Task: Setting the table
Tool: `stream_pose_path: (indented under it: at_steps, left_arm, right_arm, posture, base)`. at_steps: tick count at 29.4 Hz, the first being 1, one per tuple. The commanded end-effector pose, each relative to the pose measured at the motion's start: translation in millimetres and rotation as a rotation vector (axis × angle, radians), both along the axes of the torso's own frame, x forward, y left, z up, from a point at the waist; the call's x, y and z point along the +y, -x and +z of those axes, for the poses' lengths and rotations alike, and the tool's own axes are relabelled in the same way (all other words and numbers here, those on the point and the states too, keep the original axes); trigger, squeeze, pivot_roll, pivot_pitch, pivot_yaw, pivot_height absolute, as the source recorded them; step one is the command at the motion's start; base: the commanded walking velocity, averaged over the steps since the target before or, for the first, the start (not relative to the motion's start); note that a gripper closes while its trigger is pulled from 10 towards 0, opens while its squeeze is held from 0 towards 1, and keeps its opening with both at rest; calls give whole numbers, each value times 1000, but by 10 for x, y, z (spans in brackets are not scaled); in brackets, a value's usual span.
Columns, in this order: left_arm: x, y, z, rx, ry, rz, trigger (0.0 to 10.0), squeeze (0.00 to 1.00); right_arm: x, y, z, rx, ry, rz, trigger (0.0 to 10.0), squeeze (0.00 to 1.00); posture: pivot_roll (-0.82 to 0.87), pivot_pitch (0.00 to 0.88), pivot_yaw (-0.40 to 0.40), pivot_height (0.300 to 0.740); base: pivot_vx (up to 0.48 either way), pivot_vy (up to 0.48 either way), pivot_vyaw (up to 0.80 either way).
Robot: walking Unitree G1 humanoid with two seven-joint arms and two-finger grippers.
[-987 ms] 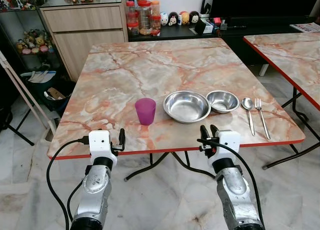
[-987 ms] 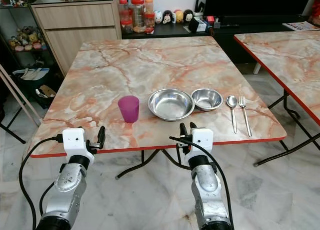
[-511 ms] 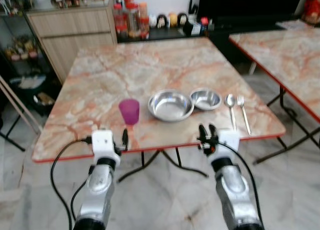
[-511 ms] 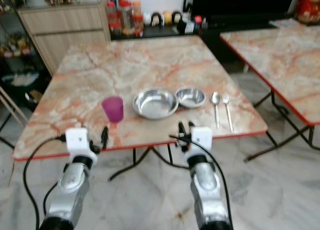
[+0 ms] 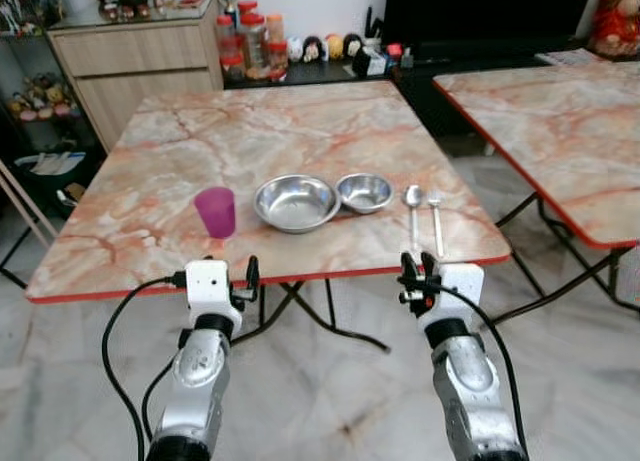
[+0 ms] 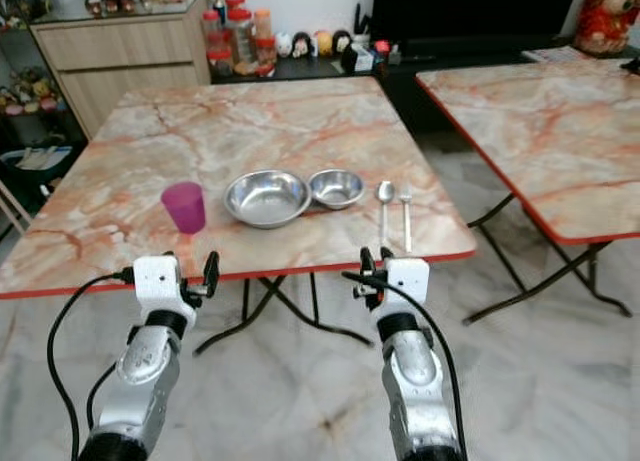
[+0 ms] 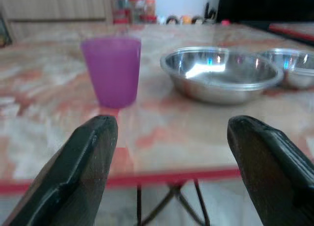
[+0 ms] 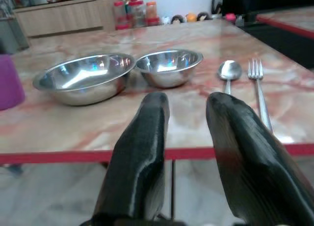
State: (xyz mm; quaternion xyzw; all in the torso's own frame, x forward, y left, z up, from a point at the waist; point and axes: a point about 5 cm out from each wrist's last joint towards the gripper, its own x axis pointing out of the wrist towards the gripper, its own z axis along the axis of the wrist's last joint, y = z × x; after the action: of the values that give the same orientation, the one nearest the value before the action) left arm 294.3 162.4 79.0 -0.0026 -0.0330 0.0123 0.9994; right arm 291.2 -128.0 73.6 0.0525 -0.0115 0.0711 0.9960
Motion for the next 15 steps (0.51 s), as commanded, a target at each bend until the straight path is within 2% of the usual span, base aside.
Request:
stream_pose_path:
  at_steps: [1, 5, 8, 13, 15]
  left_arm:
    - [-27, -29, 38, -13, 2, -9, 10000, 0]
    - [-31, -25, 35, -10, 3, -8, 10000, 0]
    - [-32, -25, 30, -4, 17, -8, 10000, 0]
    - [-88, -68, 66, 12, 28, -22, 10000, 0]
    - [-106, -72, 120, -24, 58, -34, 10000, 0]
  right_arm:
    - [-23, -11, 12, 0, -1, -6, 10000, 0]
    - [-25, -14, 4, 11, -2, -10, 10000, 0]
    - [-18, -15, -1, 15, -11, -11, 10000, 0]
    - [-21, -15, -5, 14, -4, -14, 10000, 0]
    - [-19, -21, -2, 15, -8, -15, 10000, 0]
  posture:
    - [-43, 0, 23, 740]
    - [-41, 0, 22, 740]
    - [-42, 0, 22, 740]
    - [-37, 0, 21, 740]
    - [-37, 0, 22, 740]
  base:
    - [0, -379, 0]
    - [0, -376, 0]
    - [0, -256, -800]
    - [0, 0, 0]
    - [0, 0, 0]
